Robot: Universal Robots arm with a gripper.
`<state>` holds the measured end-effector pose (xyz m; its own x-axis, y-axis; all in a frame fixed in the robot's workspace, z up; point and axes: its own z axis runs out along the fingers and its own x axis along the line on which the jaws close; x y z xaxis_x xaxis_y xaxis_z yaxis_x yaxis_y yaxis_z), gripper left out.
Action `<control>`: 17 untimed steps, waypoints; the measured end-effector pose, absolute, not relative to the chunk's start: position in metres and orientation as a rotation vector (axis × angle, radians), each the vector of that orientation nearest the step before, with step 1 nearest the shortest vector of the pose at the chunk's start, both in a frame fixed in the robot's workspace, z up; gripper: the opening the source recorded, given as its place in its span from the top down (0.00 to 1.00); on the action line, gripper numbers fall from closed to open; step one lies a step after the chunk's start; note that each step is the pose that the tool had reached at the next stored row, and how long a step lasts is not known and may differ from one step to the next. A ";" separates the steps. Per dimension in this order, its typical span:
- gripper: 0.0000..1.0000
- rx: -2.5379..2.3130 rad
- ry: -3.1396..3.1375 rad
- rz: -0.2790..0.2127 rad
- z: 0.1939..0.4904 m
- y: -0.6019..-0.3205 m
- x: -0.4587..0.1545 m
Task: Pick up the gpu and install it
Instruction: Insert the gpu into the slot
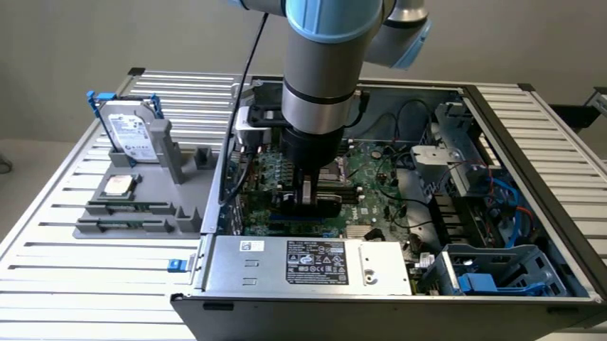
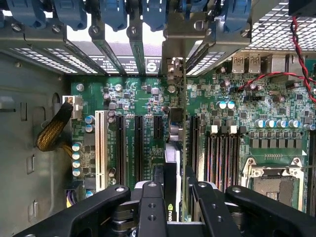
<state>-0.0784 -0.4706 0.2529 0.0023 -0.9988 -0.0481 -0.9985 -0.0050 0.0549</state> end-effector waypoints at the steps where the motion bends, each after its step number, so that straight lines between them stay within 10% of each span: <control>1: 0.73 2.224 -2.209 -0.114 0.253 -0.471 -0.078; 17: 0.73 2.215 -2.215 -0.131 0.251 -0.470 -0.078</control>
<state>-0.0784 -0.4698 0.2513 -0.0016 -0.9985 -0.0540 -0.9980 -0.0018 0.0637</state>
